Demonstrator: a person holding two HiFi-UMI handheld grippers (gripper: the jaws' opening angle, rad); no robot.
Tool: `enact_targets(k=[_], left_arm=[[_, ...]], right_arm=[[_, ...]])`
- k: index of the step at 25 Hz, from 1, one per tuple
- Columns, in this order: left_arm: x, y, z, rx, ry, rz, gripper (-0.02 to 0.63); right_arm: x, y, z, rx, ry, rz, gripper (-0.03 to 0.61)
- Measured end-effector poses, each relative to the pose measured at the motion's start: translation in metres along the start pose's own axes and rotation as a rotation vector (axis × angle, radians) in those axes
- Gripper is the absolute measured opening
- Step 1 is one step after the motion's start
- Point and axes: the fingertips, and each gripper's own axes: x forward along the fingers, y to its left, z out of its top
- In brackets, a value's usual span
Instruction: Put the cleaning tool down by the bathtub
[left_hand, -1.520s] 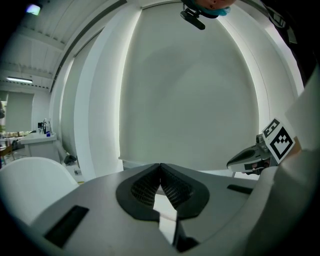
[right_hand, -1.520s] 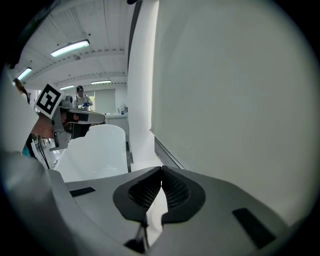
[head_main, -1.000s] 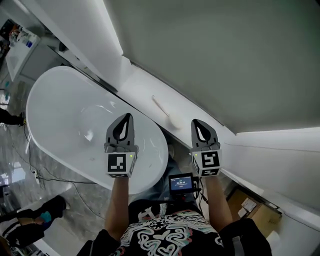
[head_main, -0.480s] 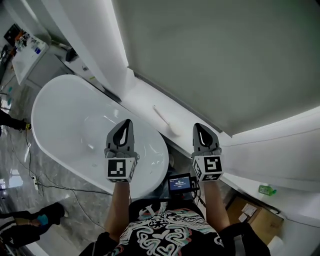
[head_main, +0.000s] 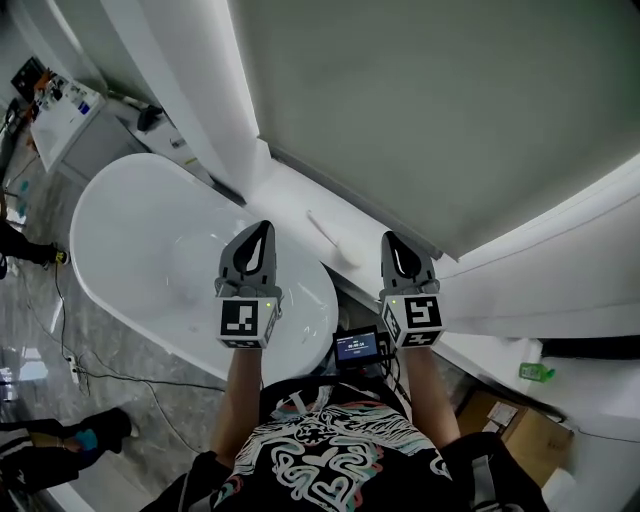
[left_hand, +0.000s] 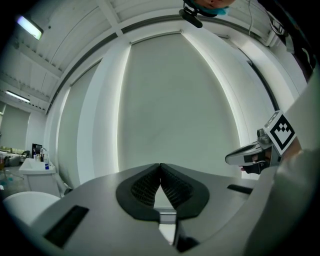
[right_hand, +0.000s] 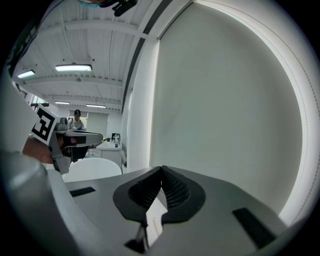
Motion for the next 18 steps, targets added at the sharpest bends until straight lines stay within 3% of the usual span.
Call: enact_targets(k=[18], left_arm=[[-0.017,-0.005,0.023,0.019,-0.054,0.011,0.017]], right_arm=[[-0.016,0.019,0.027,-0.014,-0.065,0.030,0.028]])
